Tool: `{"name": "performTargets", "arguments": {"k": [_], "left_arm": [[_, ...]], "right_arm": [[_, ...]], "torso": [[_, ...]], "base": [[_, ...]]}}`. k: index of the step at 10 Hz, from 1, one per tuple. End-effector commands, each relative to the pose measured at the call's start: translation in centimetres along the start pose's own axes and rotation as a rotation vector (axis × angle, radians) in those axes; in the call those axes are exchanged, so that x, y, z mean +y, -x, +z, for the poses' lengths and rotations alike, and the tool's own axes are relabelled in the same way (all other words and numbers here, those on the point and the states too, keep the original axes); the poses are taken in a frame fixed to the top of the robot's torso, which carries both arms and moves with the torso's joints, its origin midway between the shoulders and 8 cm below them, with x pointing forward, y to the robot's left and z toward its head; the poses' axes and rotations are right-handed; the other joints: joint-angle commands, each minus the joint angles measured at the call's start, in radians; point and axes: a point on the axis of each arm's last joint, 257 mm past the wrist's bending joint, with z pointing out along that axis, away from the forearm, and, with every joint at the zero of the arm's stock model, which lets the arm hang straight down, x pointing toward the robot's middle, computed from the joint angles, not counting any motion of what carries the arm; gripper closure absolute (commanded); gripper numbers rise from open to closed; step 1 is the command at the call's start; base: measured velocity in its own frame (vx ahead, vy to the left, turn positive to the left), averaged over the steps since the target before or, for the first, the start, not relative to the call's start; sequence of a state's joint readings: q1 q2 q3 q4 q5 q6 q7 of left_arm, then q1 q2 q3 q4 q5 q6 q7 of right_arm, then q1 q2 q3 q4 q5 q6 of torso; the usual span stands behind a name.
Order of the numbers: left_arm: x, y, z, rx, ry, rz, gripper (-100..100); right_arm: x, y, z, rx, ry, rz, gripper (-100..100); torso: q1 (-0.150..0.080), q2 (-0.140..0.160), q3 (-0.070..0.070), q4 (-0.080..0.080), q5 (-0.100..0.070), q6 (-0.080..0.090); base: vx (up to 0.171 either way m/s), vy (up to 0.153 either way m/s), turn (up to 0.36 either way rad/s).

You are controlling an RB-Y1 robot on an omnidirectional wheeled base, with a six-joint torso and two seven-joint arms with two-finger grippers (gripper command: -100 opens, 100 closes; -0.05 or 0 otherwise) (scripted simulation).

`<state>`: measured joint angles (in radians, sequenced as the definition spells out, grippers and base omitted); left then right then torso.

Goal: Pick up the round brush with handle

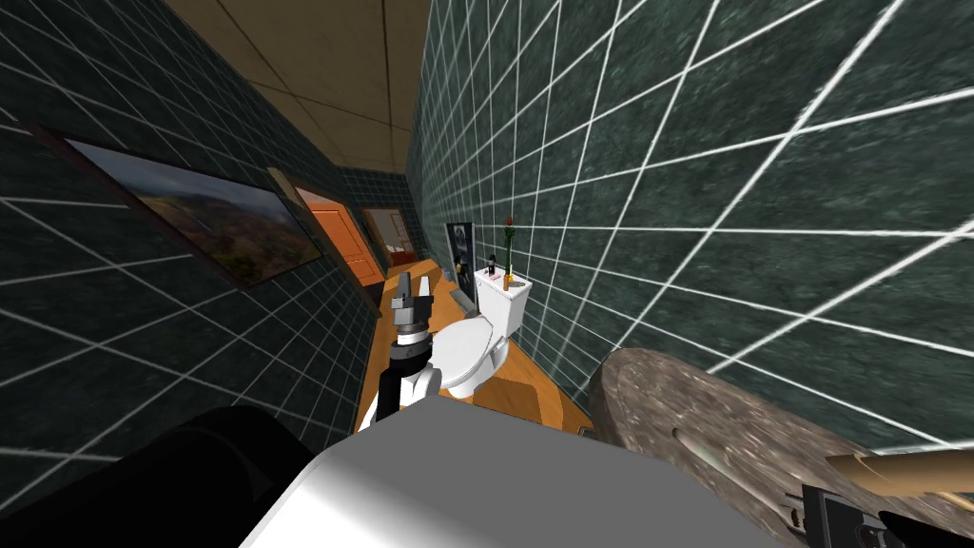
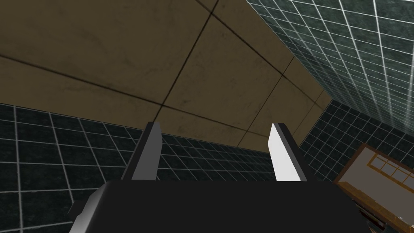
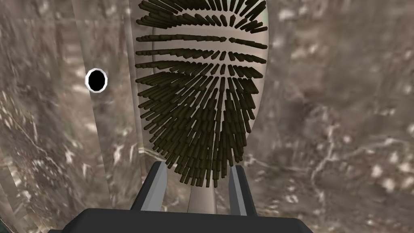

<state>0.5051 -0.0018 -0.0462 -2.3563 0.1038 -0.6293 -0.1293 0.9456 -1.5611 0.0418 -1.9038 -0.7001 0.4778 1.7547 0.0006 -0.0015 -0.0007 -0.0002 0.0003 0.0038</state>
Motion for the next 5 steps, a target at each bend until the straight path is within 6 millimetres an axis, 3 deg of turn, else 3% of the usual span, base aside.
{"name": "performTargets", "arguments": {"k": [1,3,4,5], "left_arm": [[0.0,0.0,0.0,0.0,0.0,0.0,0],[0.0,0.0,0.0,0.0,0.0,0.0,0],[0.0,0.0,0.0,0.0,0.0,0.0,0],[0.0,0.0,0.0,0.0,0.0,0.0,0]], "right_arm": [[-0.3,1.0,-0.4,-0.009,0.002,-0.028,100],[-0.8,2.5,-1.1,-0.025,0.004,-0.069,100],[-0.7,2.1,-0.9,-0.02,0.005,-0.059,100],[-0.7,2.1,-1.0,-0.02,0.005,-0.061,0]], "torso": [[0.0,0.0,0.0,0.0,0.0,0.0],[0.001,-0.002,-0.001,0.0,0.0,-0.001],[0.002,-0.003,-0.002,0.0,0.001,-0.002],[0.001,-0.002,-0.001,0.0,0.0,-0.002]], "base": [[0.048,0.006,-0.322],[0.065,0.007,-0.229],[0.025,0.008,-0.015],[0.0,0.0,0.0]]}}
